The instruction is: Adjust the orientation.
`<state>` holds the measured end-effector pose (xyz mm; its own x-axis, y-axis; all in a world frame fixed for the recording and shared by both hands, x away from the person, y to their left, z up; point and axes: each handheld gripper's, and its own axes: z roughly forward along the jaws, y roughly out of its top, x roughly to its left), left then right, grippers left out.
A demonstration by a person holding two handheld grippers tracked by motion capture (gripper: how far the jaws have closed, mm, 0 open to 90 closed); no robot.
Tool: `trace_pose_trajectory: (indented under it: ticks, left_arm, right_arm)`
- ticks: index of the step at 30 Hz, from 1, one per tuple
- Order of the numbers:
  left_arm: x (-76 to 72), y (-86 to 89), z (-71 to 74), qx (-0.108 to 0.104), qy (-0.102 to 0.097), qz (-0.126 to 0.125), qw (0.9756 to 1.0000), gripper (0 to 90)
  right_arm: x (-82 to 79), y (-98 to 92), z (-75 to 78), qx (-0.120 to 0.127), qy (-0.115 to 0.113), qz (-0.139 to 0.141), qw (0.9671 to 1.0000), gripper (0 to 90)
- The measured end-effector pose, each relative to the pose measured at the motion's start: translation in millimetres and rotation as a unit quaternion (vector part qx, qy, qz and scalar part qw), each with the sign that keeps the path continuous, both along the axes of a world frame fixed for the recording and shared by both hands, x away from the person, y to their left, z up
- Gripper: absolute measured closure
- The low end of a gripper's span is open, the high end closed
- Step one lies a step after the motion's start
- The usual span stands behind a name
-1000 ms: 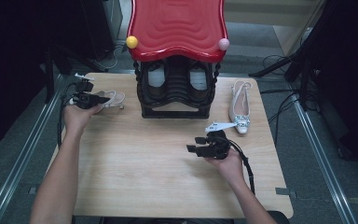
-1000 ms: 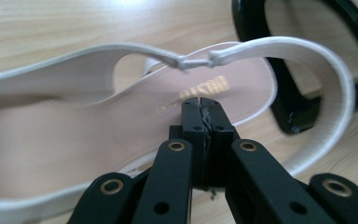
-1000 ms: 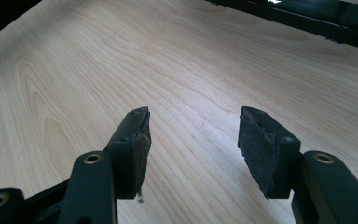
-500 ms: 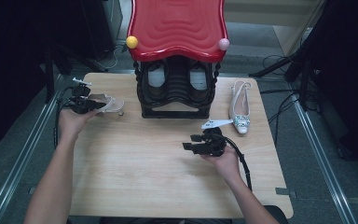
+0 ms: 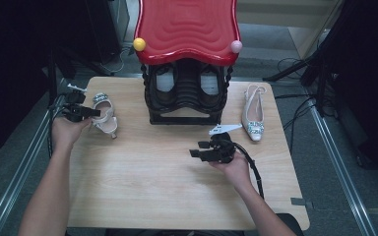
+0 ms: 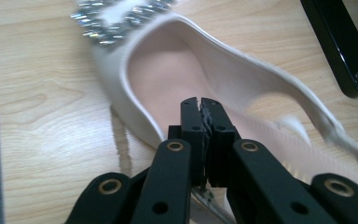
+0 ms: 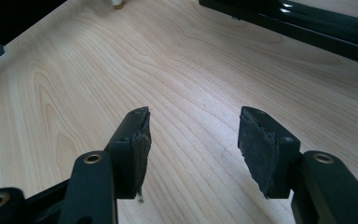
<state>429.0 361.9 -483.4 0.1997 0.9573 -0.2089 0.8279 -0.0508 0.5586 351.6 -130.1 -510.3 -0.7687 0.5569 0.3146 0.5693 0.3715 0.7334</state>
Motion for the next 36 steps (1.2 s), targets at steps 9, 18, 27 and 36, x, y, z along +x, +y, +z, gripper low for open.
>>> trace_pose_trajectory:
  ticks: [9, 18, 27, 36]
  left_arm:
    - [-10.4, -0.4, 16.6, 0.000, -0.032, 0.013, 0.9994, 73.6]
    - [-16.7, 2.9, -1.5, -0.006, -0.033, 0.053, 0.9981, 60.1]
    - [-18.2, 8.9, -22.2, -0.009, -0.033, 0.065, 0.9973, 63.3]
    - [-16.2, 20.0, -29.6, -0.028, -0.028, 0.075, 0.9964, 79.8]
  right_arm:
    - [-0.6, 1.4, -0.7, -0.001, 0.001, 0.001, 1.0000, 44.7]
    - [-1.0, 1.8, -0.7, -0.005, 0.002, 0.001, 1.0000, 44.7]
    - [-1.3, 3.3, -2.3, -0.010, 0.004, 0.001, 0.9999, 44.7]
    - [-3.7, 0.8, -3.5, -0.014, 0.002, -0.003, 0.9999, 44.6]
